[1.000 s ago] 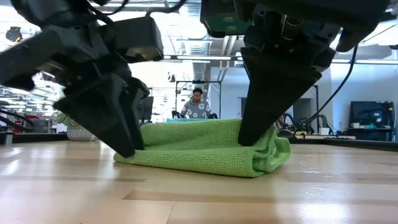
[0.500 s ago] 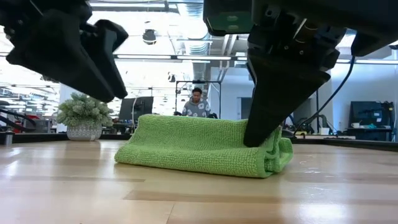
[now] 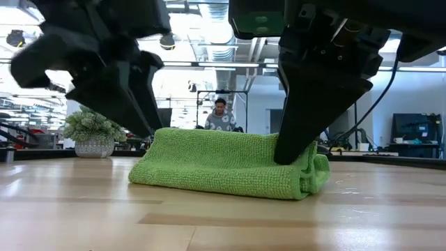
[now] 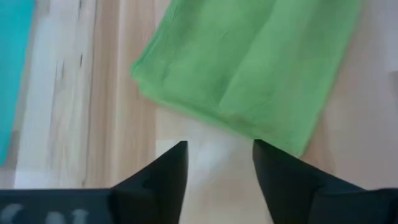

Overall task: Roll microfiber towels into tight, uniform cylinder then place into a basket
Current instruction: Roll the green microfiber cloth

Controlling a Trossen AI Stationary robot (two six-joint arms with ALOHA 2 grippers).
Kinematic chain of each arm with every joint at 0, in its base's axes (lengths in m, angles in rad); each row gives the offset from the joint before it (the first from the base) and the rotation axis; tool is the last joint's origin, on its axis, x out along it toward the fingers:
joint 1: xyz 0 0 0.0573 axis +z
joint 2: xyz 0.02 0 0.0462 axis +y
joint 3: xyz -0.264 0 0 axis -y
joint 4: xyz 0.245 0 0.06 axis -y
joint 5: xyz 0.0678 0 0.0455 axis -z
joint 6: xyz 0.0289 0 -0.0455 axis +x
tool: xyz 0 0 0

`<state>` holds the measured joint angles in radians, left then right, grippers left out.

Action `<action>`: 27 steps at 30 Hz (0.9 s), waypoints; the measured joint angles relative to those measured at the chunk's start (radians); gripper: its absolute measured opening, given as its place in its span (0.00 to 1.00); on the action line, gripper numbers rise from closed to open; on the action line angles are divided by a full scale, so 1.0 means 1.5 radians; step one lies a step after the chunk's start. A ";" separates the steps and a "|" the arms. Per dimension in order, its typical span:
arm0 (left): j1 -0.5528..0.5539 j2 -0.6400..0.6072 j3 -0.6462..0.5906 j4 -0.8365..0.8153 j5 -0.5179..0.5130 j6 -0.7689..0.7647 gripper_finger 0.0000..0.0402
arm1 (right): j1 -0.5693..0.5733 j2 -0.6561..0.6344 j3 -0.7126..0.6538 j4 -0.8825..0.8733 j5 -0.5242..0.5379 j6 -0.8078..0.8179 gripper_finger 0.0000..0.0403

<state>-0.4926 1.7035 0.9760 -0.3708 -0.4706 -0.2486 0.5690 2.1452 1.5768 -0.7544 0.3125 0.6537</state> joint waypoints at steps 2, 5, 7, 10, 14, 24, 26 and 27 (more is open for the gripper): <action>0.018 0.000 0.000 -0.011 0.027 0.001 0.48 | 0.000 0.000 0.000 0.000 0.000 0.000 0.05; 0.041 0.000 0.000 -0.009 0.094 0.026 0.55 | 0.000 0.000 0.000 0.000 0.000 -0.004 0.02; 0.050 0.000 0.000 0.000 0.134 0.048 0.57 | 0.000 0.000 0.000 0.000 0.000 -0.005 0.02; 0.052 0.000 0.000 0.026 0.156 0.086 0.59 | 0.000 0.000 0.000 0.000 0.000 -0.005 0.02; 0.045 0.000 0.001 0.037 0.159 0.105 0.59 | 0.000 0.000 0.000 0.000 0.000 -0.005 0.05; 0.052 -0.001 0.012 0.053 0.148 0.142 0.58 | 0.000 0.000 0.000 0.000 0.000 -0.005 0.03; 0.056 -0.001 0.023 0.052 0.148 0.146 0.58 | 0.000 0.000 0.000 0.001 0.000 -0.005 0.04; 0.058 -0.001 0.028 0.051 0.148 0.146 0.58 | 0.000 0.000 0.000 0.001 0.000 -0.005 0.05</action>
<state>-0.4058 1.7020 1.0173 -0.2935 -0.2485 -0.0299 0.5690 2.1452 1.5768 -0.7536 0.3130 0.6464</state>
